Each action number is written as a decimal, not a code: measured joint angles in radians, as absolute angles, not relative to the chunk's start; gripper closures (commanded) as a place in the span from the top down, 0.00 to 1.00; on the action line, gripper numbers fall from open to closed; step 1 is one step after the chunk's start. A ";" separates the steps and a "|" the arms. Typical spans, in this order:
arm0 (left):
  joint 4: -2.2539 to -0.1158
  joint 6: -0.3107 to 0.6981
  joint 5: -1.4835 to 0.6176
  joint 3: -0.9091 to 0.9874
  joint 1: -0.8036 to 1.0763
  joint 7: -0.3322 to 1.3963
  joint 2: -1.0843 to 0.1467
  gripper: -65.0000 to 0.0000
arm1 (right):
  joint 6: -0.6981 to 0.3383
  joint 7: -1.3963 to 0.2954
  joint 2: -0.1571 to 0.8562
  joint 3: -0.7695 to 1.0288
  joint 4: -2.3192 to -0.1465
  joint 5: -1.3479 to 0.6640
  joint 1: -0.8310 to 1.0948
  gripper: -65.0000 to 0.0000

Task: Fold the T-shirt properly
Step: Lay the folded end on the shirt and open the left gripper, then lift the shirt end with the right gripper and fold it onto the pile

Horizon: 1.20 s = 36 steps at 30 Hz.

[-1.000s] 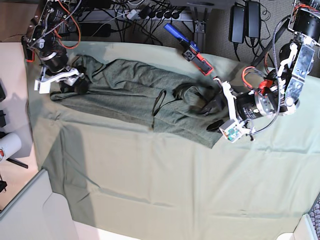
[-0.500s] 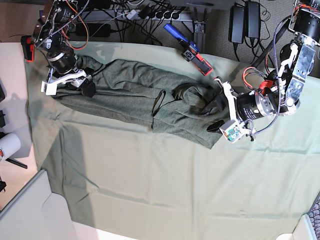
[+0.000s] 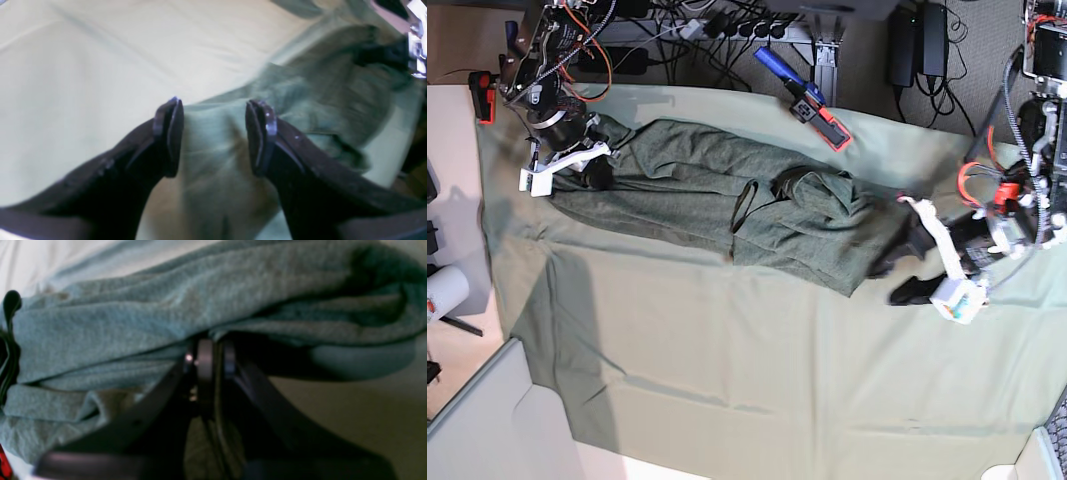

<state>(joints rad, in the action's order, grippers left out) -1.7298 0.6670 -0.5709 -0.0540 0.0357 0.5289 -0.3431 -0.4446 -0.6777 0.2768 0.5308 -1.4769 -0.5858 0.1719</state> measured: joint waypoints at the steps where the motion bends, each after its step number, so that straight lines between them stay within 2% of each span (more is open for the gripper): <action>1: -1.730 0.667 -0.570 -0.037 0.036 0.529 -0.356 0.51 | -0.445 -0.699 0.276 0.531 -1.498 -0.575 0.172 0.00; 9: -1.730 0.669 -0.549 -0.012 0.099 0.525 -0.453 0.51 | -0.445 -0.754 0.244 0.531 -1.695 -0.582 0.173 0.00; 15: -1.730 0.670 -0.521 -0.012 0.151 0.518 -0.511 0.51 | -0.445 -0.766 0.142 0.501 -1.797 -0.586 0.175 0.00; 22: -1.707 0.670 -0.471 -0.001 0.166 0.493 -0.524 0.51 | -0.445 -0.760 0.022 0.337 -1.922 -0.543 0.175 0.00; 30: -1.608 0.670 -0.465 -0.001 0.166 0.458 -0.585 0.51 | -0.445 -0.690 -0.128 0.059 -1.942 -0.306 0.169 0.00; 36: -1.607 0.670 -0.491 -0.001 0.166 0.455 -0.584 0.51 | -0.445 -0.602 -0.138 -0.076 -1.913 -0.042 0.165 0.00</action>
